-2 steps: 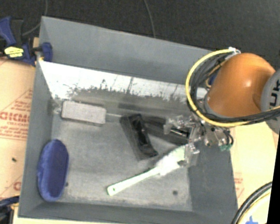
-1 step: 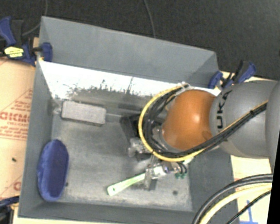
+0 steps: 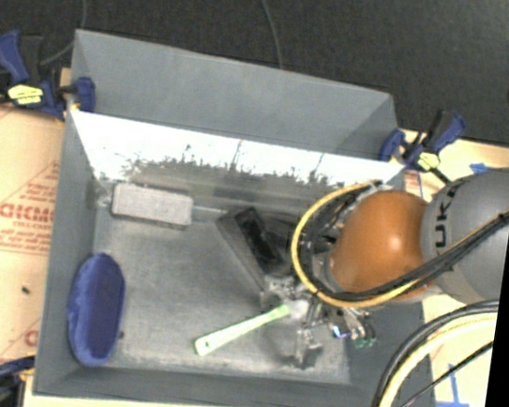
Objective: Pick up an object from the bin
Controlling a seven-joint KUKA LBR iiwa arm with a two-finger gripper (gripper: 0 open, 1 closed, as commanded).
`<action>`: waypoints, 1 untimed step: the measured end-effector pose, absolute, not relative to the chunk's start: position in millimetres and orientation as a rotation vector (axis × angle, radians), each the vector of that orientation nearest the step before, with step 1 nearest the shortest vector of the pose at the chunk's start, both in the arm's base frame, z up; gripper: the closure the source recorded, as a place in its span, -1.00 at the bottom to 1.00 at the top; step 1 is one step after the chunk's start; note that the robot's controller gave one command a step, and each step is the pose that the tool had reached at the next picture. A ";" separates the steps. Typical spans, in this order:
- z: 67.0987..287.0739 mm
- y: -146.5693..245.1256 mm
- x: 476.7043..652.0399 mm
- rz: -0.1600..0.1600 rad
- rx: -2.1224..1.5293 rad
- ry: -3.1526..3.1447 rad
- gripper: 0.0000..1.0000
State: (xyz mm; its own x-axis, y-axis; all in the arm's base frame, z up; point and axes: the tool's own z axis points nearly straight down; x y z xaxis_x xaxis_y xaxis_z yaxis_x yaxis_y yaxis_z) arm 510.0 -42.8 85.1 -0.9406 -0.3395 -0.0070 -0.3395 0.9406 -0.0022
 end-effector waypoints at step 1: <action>80.0 -66.9 575.4 0.002 -0.789 3.042 -1.00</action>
Offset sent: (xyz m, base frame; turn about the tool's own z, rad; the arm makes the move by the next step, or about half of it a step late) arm -0.0346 -0.0469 -0.0067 0.2268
